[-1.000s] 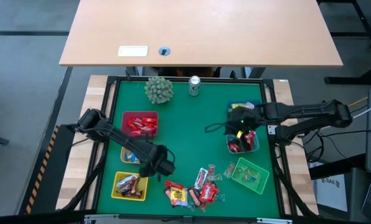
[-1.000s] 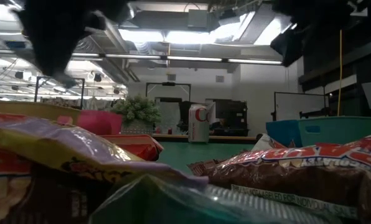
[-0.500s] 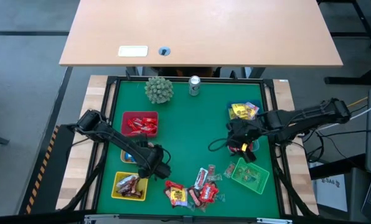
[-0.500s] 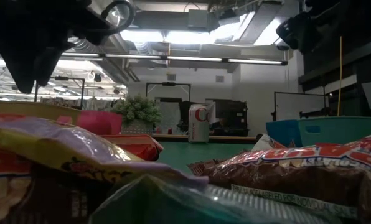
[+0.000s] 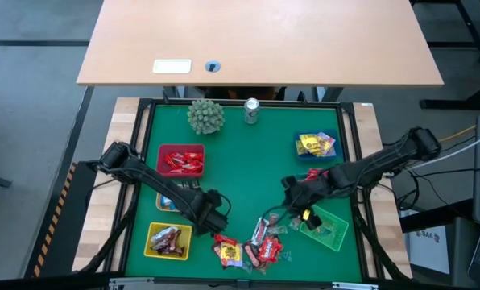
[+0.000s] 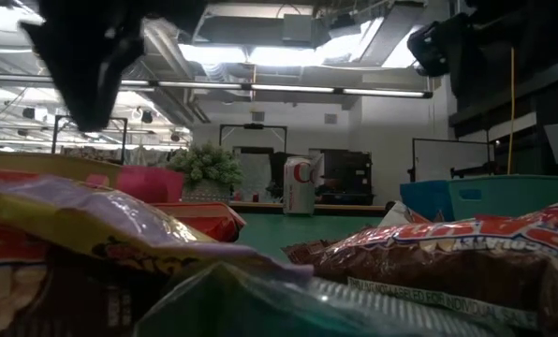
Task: Sort candy
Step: Put the red gummy into the green bin
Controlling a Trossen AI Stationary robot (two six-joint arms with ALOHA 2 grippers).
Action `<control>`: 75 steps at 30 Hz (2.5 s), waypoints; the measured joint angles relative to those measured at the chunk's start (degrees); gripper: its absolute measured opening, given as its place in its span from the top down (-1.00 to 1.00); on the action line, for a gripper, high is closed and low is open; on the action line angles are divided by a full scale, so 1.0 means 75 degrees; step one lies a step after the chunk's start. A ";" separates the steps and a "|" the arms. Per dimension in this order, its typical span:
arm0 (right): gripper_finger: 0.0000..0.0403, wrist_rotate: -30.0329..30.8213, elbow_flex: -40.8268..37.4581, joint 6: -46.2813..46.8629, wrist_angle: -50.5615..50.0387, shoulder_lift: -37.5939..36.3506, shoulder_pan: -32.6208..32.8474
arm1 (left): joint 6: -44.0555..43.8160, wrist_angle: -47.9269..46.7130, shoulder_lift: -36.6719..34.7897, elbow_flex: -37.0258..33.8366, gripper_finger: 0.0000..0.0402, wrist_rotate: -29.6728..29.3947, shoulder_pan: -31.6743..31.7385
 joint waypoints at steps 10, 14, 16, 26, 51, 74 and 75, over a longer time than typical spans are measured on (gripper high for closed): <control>0.15 0.0093 0.0000 -0.0469 0.0422 0.1578 0.0018 | 0.0100 0.2739 0.0000 0.0233 0.09 -0.0428 0.0000; 0.15 0.0093 -0.0003 -0.0756 0.0536 0.2064 0.0024 | 0.0480 0.3747 0.0000 0.0239 0.09 -0.0409 -0.0006; 0.15 0.0096 -0.0009 -0.0760 0.0655 0.2279 0.0024 | 0.0668 0.4135 0.0000 0.0239 0.09 -0.0415 -0.0029; 0.16 0.0163 -0.0006 -0.0763 0.1280 0.3061 0.0021 | 0.0947 0.4910 0.0000 0.0239 0.09 -0.0435 -0.0006; 0.97 -0.0024 -0.0002 -0.0763 0.1246 0.3101 0.0024 | 0.0950 0.4969 0.0000 0.0239 0.09 -0.1238 -0.0023; 0.98 0.0243 0.0831 0.2858 -0.3768 0.1064 0.2028 | 0.0952 0.5138 0.0000 0.0239 0.09 -0.1244 -0.0023; 0.99 0.0386 0.0831 0.3140 -0.3991 0.1064 0.2161 | 0.0953 0.5147 0.0000 0.0239 0.09 -0.1245 -0.0023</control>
